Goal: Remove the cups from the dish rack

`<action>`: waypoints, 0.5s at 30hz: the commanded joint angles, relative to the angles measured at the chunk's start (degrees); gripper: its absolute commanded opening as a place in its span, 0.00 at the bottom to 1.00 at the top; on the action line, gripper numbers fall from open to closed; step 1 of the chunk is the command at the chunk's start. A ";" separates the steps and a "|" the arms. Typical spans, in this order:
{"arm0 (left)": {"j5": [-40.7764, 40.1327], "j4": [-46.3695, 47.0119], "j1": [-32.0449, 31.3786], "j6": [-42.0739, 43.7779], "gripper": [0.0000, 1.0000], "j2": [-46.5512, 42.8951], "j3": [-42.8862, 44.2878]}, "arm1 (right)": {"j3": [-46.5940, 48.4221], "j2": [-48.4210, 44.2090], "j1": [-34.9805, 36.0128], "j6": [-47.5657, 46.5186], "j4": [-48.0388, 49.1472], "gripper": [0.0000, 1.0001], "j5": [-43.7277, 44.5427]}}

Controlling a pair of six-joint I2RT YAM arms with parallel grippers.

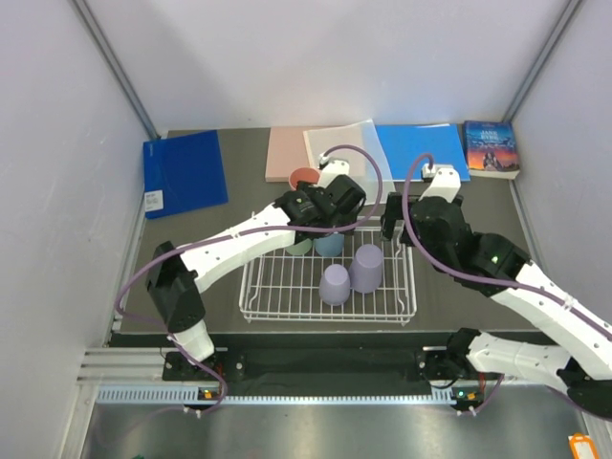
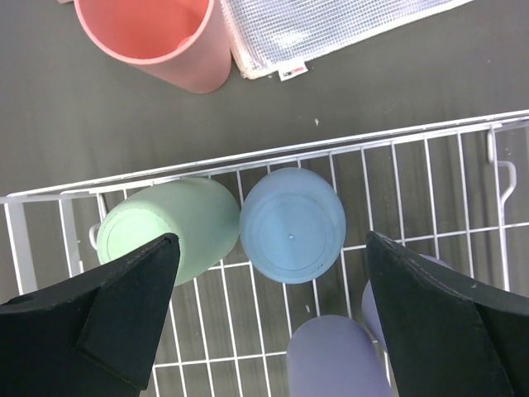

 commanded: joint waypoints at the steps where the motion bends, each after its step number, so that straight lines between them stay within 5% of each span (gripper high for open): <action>1: 0.14 4.21 0.42 0.95 0.99 0.66 0.10 | 3.11 -2.31 -0.23 -0.92 1.12 1.00 1.76; 15: 4.27 6.41 1.21 -0.71 0.97 4.27 -3.33 | 1.09 -2.84 -0.23 0.92 -0.20 1.00 2.20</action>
